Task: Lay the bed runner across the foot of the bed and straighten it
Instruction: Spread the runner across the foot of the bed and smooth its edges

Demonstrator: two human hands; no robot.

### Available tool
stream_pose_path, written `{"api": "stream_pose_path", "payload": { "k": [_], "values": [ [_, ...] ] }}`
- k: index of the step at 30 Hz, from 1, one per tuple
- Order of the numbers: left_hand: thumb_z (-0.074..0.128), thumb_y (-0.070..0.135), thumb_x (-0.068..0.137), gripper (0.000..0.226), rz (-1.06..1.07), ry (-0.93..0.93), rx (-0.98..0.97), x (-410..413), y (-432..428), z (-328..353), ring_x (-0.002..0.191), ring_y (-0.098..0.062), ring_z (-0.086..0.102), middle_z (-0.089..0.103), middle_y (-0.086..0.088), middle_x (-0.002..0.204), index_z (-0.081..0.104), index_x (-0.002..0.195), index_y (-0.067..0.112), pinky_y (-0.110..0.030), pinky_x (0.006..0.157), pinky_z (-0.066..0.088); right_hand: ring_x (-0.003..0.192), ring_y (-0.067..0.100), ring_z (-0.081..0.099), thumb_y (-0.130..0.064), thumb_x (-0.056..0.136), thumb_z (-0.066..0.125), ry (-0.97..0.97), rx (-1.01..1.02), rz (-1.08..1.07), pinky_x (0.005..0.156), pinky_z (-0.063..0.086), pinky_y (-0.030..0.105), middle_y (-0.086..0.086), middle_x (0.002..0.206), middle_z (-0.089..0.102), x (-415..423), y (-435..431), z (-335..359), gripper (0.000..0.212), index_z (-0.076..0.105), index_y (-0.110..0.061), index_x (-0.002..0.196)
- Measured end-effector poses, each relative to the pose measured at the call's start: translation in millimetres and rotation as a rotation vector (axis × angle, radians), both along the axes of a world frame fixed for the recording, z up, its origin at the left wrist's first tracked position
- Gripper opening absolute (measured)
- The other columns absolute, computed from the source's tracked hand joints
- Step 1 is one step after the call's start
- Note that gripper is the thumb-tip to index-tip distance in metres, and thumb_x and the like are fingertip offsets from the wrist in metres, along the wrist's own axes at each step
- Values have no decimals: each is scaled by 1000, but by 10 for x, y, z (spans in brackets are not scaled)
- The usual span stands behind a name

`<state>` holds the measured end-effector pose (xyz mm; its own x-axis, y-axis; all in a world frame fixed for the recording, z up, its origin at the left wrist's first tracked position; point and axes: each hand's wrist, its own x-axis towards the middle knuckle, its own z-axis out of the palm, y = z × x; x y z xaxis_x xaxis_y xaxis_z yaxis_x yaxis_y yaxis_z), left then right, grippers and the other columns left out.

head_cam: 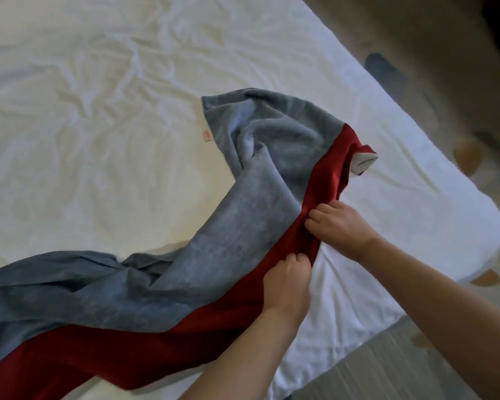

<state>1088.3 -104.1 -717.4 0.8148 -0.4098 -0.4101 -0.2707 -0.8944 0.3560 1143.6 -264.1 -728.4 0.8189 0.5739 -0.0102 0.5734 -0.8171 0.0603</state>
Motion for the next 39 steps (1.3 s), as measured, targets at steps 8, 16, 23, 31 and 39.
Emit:
{"api": "stream_pose_path", "payload": {
  "k": [8, 16, 23, 31, 39],
  "values": [
    [48, -5, 84, 19, -193, 57, -59, -233, -359, 103, 90, -32, 61, 61, -13, 101, 55, 97, 7, -37, 66, 44, 52, 24, 57, -2, 70, 59, 50, -34, -18, 51, 49, 28, 2, 57, 56, -567, -631, 175, 19, 58, -15, 57],
    [58, -7, 80, 22, -448, 178, -75, -543, -521, 144, 95, -34, 57, 58, -16, 104, 54, 99, 3, -41, 68, 44, 49, 22, 57, -4, 45, 81, 222, -142, -246, 48, 49, 26, 0, 54, 57, -1266, -749, 328, 25, 62, -17, 56],
    [53, 30, 89, 23, -404, 102, -265, -465, -85, 169, 94, -30, 57, 59, -10, 100, 57, 97, 10, -40, 70, 46, 55, 24, 59, -12, 41, 73, 298, -184, -353, 49, 49, 29, 0, 60, 59, -1417, -506, 440, 24, 65, -17, 62],
    [56, 21, 86, 22, -48, -213, -328, 420, 613, 208, 99, -21, 54, 59, -1, 107, 59, 108, 17, -36, 73, 50, 56, 28, 62, 4, 49, 78, 139, -145, -358, 43, 49, 34, 8, 65, 60, -582, -67, 756, 26, 63, -9, 66],
    [68, 31, 78, 40, 31, -255, -154, 895, 667, -47, 105, -21, 51, 53, -3, 114, 55, 114, 17, -34, 88, 47, 103, 27, 57, -20, 86, 61, 248, -214, -324, 68, 50, 35, 5, 127, 48, 815, 246, 653, 52, 38, -23, 132]
  ]
}}
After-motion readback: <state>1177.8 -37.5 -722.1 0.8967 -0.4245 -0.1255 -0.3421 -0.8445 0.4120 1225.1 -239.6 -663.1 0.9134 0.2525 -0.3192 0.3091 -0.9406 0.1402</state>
